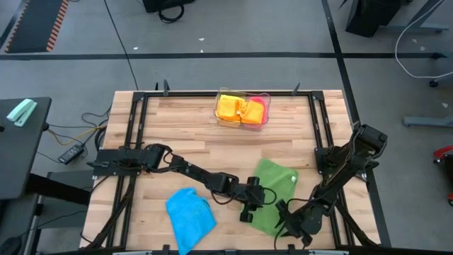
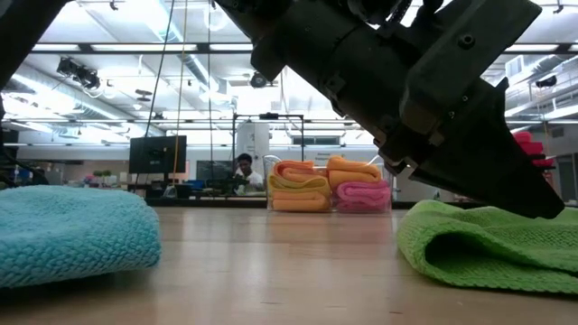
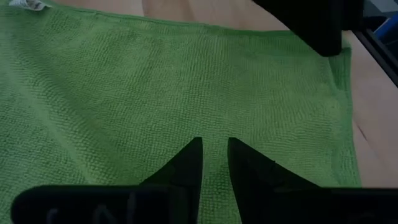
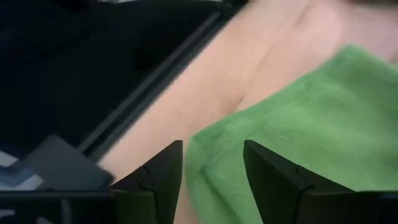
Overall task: Fold microfiber towels
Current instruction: Fold the green microfiber cloth
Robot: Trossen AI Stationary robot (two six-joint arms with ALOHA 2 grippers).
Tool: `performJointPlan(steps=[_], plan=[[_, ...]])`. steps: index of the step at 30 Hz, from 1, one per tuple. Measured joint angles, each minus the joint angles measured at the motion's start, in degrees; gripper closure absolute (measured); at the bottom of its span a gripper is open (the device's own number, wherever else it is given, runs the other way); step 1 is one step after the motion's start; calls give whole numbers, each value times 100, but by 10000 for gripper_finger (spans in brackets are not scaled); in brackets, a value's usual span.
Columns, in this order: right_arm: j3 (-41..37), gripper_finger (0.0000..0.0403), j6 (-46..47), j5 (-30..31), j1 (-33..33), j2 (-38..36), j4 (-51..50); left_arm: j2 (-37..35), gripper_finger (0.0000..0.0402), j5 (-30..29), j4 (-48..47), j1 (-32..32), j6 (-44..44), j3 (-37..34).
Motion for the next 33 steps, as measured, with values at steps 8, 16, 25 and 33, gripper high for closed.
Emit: performJointPlan(steps=[8, 16, 25, 33], plan=[[0, 225, -30, 370, 77, 80, -198, 0, 322, 2, -10, -4, 27, 0], [0, 225, -145, 421, 127, 6, -189, -7, 316, 2, -15, 2, -4, 0], [-2, 225, -110, 479, -72, 9, -347, -7, 323, 2, -17, 4, -2, 0], [-2, 225, -227, 381, 148, 20, -154, -7, 315, 0, -17, 4, -7, 0]])
